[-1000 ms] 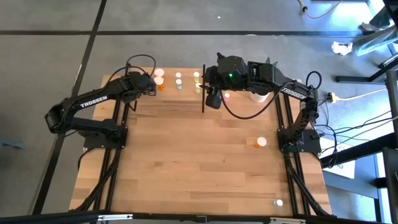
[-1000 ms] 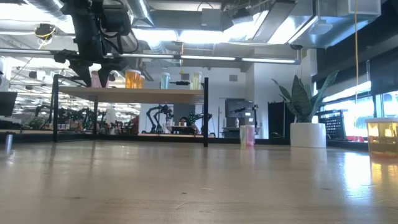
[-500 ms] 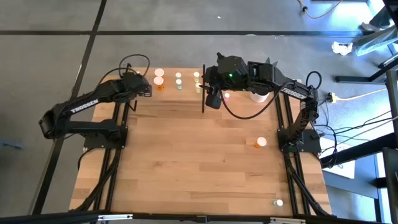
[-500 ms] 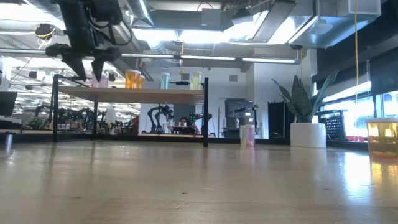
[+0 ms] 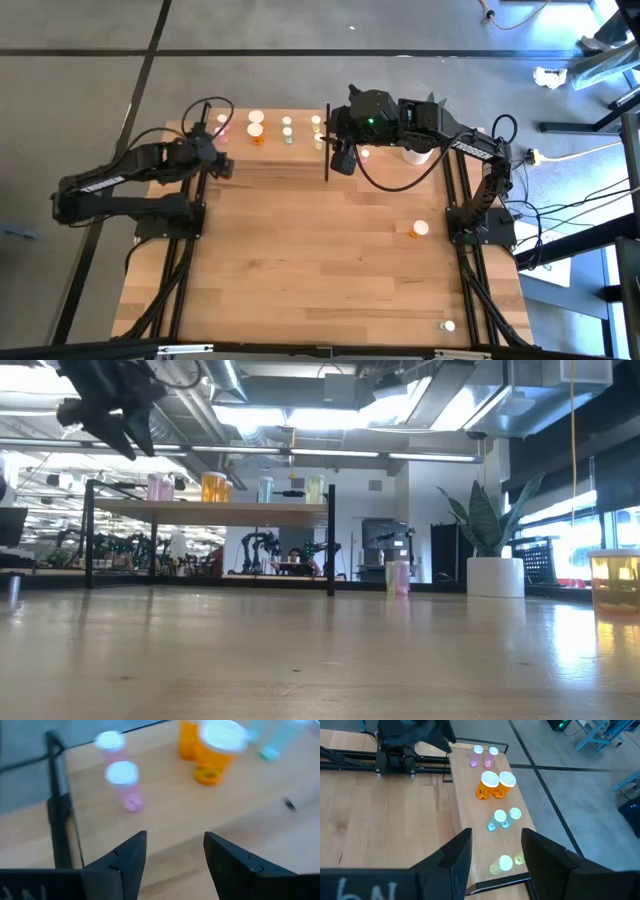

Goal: Pick and place medicine bottles onto shelf by color
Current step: Put the pink pill bottle on the shelf aligned with the other pink pill bottles

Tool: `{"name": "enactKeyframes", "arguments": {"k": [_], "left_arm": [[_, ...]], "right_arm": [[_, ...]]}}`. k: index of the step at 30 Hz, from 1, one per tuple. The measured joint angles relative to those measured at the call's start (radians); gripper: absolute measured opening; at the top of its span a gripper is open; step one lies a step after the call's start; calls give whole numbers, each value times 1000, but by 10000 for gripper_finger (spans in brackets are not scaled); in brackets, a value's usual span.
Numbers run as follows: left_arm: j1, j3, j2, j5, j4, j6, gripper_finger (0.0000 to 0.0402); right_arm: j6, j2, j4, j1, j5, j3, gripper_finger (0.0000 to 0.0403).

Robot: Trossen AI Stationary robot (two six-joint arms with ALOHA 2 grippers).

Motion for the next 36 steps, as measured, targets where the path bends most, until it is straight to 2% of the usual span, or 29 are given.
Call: {"name": "enactKeyframes", "arguments": {"k": [3,8,14,22,26,29,33,36], "left_arm": [[-93,0,-28,30,-18,122,190],[-230,0,-44,168,-16,317,190],[-370,0,-28,259,-13,331,190],[-534,0,7,247,-12,225,190],[-592,0,13,195,-11,159,190],[-624,0,13,156,-9,124,190],[-645,0,12,121,-8,82,190],[-646,0,13,117,-7,64,190]], "right_arm": [[0,0,0,0,0,0,172],[0,0,0,0,0,0,172],[0,0,0,0,0,0,172],[0,0,19,0,0,0,172],[53,0,25,0,-2,0,172],[165,0,-61,-3,-23,0,172],[238,0,-249,-24,-123,0,172],[297,-1,-361,-52,-133,-24,172]]}}
